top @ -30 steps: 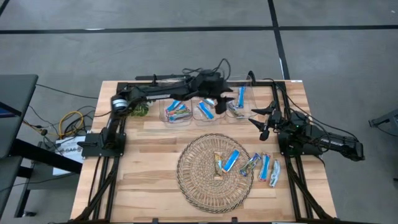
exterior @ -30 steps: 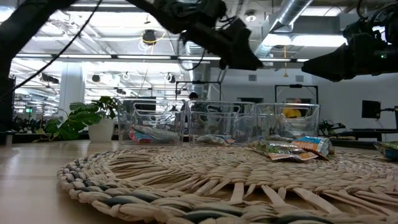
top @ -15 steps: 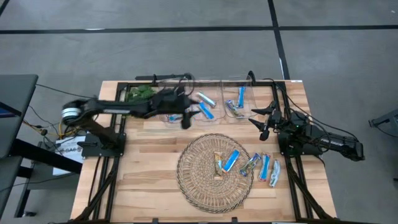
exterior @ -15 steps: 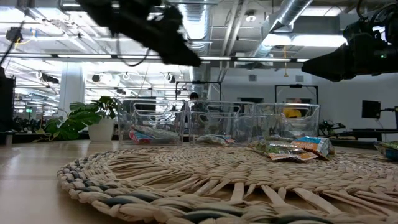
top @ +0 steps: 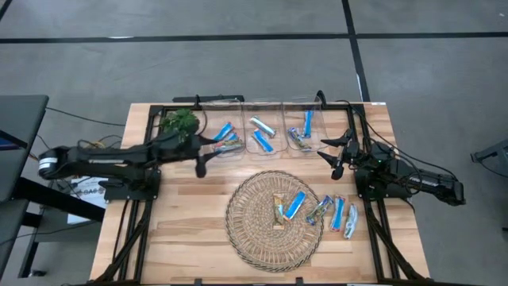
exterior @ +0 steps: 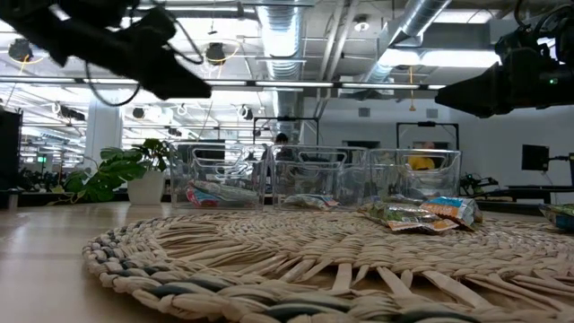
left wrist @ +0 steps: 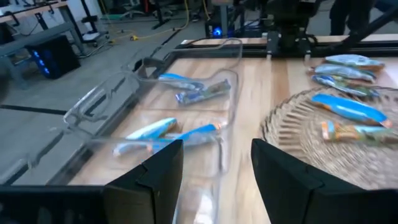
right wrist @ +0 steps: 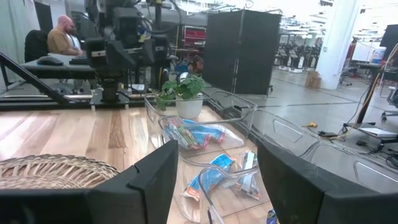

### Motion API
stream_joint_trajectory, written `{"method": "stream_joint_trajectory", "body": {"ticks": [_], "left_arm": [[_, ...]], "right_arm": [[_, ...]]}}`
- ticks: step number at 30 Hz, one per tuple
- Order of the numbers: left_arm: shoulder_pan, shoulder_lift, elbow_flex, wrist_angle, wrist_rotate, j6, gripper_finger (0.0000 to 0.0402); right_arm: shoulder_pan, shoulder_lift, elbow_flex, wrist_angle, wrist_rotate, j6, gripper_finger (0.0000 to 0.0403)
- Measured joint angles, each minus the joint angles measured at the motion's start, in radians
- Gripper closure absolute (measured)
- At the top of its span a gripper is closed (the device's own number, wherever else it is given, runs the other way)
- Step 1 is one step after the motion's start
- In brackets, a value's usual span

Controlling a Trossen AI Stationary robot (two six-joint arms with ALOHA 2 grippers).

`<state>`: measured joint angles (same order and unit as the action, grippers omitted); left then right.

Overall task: Pick and place Granola Bars by type
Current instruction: Put the yellow granola bar into the middle transparent bin

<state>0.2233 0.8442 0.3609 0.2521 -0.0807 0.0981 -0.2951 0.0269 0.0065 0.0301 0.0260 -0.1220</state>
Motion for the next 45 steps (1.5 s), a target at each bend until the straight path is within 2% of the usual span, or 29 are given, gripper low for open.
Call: {"method": "stream_joint_trajectory", "body": {"ticks": [11, 24, 28, 34, 38, 45], "left_arm": [[-0.01, -0.347, -0.232, -0.003, 0.009, -0.005, 0.0218], [-0.01, -0.667, -0.348, -0.043, 0.014, -0.066, 0.0218], [-0.01, -0.75, -0.35, -0.089, 0.014, -0.072, 0.0218], [-0.01, -0.844, -0.351, -0.128, 0.013, -0.053, 0.0218], [-0.01, -0.843, -0.351, -0.149, 0.02, -0.037, 0.0218], [-0.01, -0.843, -0.352, -0.216, 0.092, -0.055, 0.0218]], "right_arm": [[0.0, 0.0, 0.0, 0.0, 0.001, 0.0, 0.0188], [0.0, 0.0, 0.0, 0.0, 0.001, 0.0, 0.0188], [0.0, 0.0, 0.0, 0.0, 0.001, 0.0, 0.0188], [0.0, 0.0, 0.0, 0.0, 0.001, 0.0, 0.0188], [0.0, 0.0, 0.0, 0.0, 0.001, 0.0, 0.0188], [0.0, 0.0, 0.0, 0.0, 0.001, 0.0, 0.0188]]}}
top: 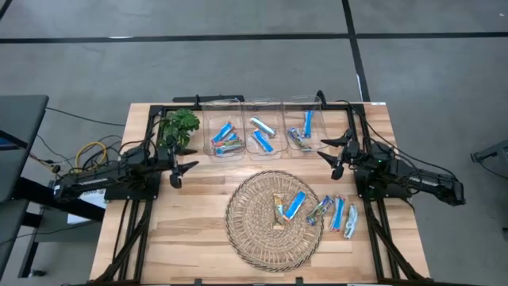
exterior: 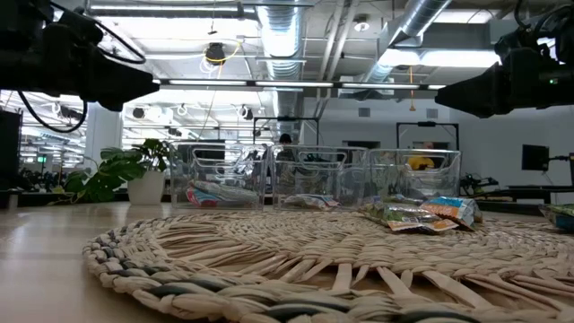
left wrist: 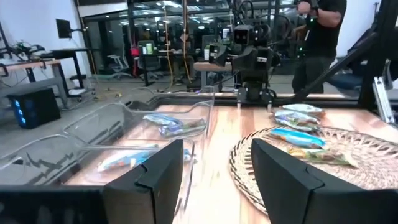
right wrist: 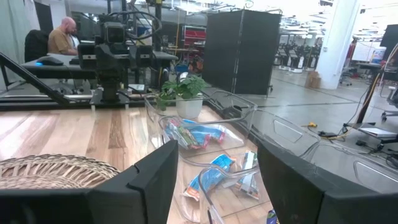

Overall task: Pick and place Granola Bars by type
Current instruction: Put the yellow granola bar into the middle transparent bin

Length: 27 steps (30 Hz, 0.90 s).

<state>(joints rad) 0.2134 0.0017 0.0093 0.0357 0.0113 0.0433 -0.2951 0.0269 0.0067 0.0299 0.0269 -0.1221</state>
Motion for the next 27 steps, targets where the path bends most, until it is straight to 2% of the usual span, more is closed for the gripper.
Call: {"method": "stream_joint_trajectory", "body": {"ticks": [27], "left_arm": [[0.0, 0.005, -0.002, -0.001, -0.004, 0.008, 0.0218]], "right_arm": [[0.0, 0.0, 0.0, 0.0, 0.0, 0.0, 0.0188]]}}
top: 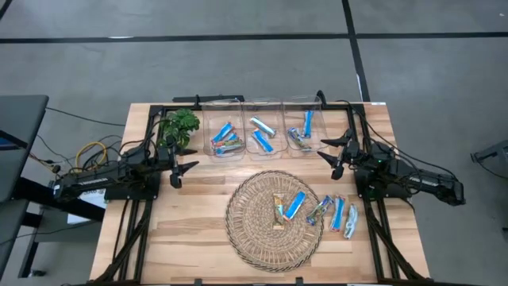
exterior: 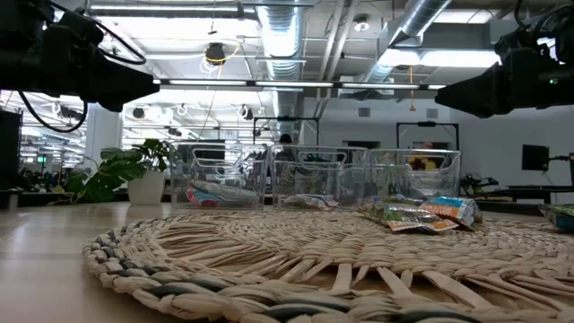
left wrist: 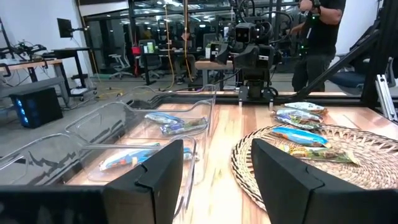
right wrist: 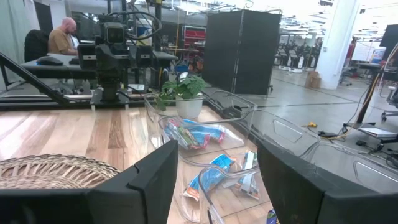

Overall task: Pick and place Granola Bars by type
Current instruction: Put the yellow granola bar into the middle transparent bin

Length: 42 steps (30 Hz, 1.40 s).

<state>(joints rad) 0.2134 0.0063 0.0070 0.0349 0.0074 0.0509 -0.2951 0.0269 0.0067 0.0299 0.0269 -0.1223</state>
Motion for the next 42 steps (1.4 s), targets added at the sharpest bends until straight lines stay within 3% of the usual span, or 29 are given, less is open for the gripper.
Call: {"method": "stream_joint_trajectory", "body": {"ticks": [18, 20, 28, 31, 37, 42], "left_arm": [[0.0, 0.0, 0.0, 0.0, 0.001, -0.009, 0.0218], [0.0, 0.0, 0.0, 0.0, 0.001, -0.004, 0.0218], [0.0, 0.0, 0.0, 0.0, 0.001, 0.003, 0.0218], [0.0, 0.0, 0.0, 0.0, 0.001, 0.003, 0.0218], [0.0, 0.0, 0.0, 0.0, 0.001, 0.004, 0.0218], [0.0, 0.0, 0.0, 0.0, 0.001, 0.006, 0.0218]], "right_arm": [[0.0, 0.0, 0.0, 0.002, -0.003, 0.046, 0.0188], [0.0, 0.0, 0.0, 0.008, -0.007, 0.209, 0.0188], [0.001, 0.043, 0.087, -0.099, -0.002, 1.12, 0.0188], [0.015, 0.116, 0.161, -0.173, -0.017, 1.325, 0.0188], [0.07, 0.332, 0.316, -0.253, -0.002, 1.267, 0.0188], [0.16, 0.516, 0.455, -0.254, -0.001, 1.028, 0.0188]]}}
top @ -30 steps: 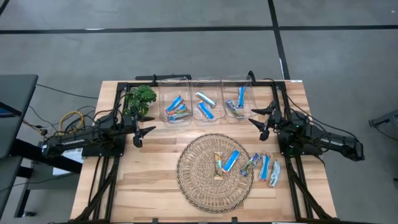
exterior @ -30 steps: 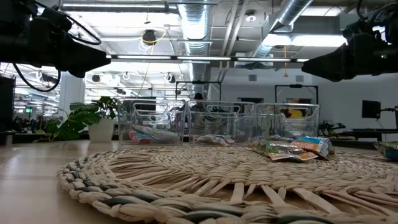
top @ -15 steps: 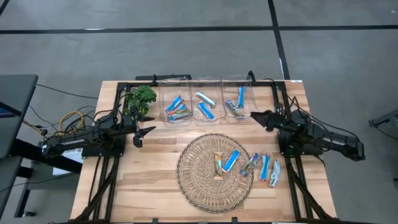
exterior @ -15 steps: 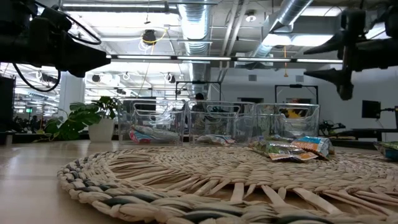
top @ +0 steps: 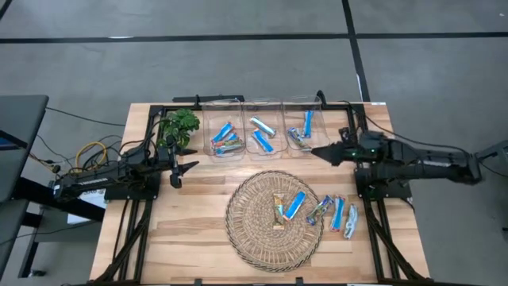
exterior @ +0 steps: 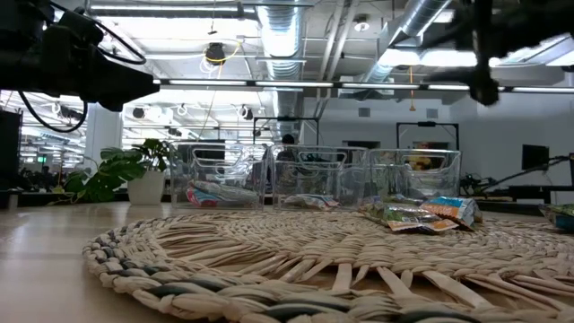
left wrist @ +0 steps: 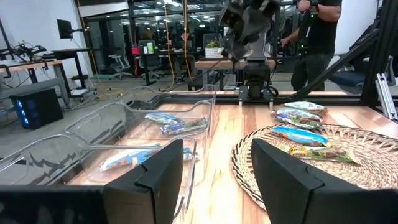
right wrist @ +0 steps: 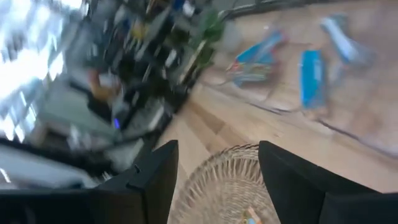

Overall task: Pick and place Granola Bars by type
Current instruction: Put the yellow granola bar into the middle transparent bin

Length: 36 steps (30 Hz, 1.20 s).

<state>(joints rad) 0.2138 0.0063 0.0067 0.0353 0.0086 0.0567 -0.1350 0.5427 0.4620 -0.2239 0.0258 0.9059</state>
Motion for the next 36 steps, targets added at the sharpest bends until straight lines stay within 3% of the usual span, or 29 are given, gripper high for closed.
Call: {"method": "stream_joint_trajectory", "body": {"ticks": [11, 17, 21, 25, 30, 36], "left_arm": [[0.0, 0.0, 0.0, 0.0, 0.0, 0.0, 0.0218], [0.0, 0.0, 0.0, 0.0, 0.0, 0.0, 0.0218], [0.0, 0.0, 0.0, 0.0, 0.0, 0.0, 0.0218], [0.0, 0.0, 0.0, 0.0, 0.0, 0.0, 0.0218], [0.0, 0.0, 0.0, 0.0, 0.0, 0.0, 0.0218], [0.0, 0.0, 0.0, 0.0, -0.001, 0.0, 0.0218]], "right_arm": [[0.201, 0.438, 0.303, -0.063, -0.031, -0.514, 0.0188], [0.241, 0.676, 0.488, -0.276, -0.031, -0.561, 0.0188], [0.259, 0.817, 0.601, -0.368, -0.029, -0.429, 0.0188], [0.27, 0.933, 0.677, -0.42, -0.03, -0.172, 0.0188], [0.31, 1.037, 0.707, -0.427, -0.035, 0.098, 0.0188], [0.364, 1.151, 0.708, -0.425, -0.041, 0.298, 0.0188]]}}
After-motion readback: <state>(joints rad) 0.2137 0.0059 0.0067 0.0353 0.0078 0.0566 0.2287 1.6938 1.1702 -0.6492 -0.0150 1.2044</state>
